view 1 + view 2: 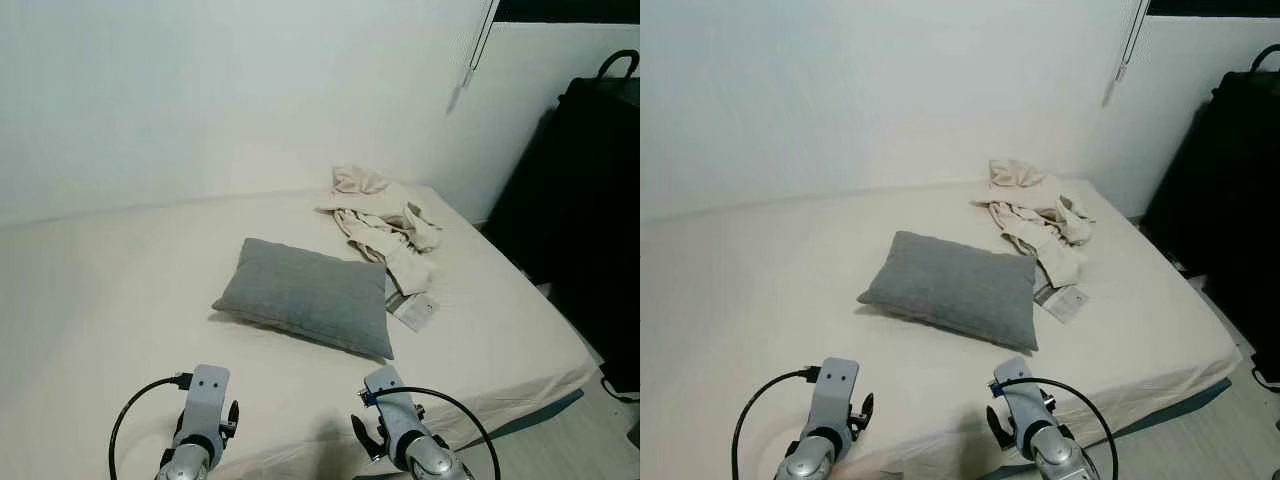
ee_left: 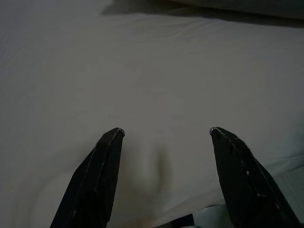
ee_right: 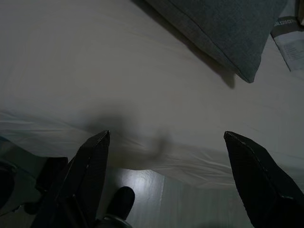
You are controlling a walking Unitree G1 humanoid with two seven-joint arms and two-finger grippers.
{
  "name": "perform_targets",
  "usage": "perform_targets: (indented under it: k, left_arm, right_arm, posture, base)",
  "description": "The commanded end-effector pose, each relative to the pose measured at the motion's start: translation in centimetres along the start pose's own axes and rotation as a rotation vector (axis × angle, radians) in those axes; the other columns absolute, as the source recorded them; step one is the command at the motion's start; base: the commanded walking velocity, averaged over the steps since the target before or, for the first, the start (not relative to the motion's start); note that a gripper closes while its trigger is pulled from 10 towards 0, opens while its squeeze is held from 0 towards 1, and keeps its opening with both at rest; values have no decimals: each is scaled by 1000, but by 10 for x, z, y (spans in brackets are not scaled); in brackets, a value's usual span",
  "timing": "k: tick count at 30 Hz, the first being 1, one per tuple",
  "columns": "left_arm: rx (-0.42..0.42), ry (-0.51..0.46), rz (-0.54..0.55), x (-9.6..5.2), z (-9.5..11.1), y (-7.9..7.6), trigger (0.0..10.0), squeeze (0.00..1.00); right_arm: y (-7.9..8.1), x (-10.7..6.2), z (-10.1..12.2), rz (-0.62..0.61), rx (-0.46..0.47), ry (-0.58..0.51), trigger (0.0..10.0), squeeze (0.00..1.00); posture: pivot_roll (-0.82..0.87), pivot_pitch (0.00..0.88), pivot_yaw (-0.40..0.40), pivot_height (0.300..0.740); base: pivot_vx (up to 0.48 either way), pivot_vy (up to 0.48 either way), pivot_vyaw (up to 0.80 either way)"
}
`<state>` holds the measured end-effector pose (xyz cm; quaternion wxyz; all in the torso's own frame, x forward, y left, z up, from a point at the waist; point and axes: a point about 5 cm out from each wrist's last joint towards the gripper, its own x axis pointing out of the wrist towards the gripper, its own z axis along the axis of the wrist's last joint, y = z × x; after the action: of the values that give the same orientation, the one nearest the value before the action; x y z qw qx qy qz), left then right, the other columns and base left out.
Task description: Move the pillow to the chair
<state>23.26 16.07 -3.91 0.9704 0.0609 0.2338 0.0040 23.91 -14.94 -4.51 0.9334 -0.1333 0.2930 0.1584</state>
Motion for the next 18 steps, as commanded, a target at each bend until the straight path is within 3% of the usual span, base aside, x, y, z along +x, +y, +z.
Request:
perform_targets:
  k: [1,18]
  left_arm:
    - [-12,13,0,0,-1,-1,10000,0]
    - [-24,31,1,2,-1,0,10000,0]
  right_arm:
    - [-3,-1,0,-21,30,-4,10000,0]
    - [-9,1,5,-41,61,-19,10000,0]
  posture:
    - [56,46,-40,740]
    - [53,28,-52,740]
  base:
    - [0,0,0]
    - [0,0,0]
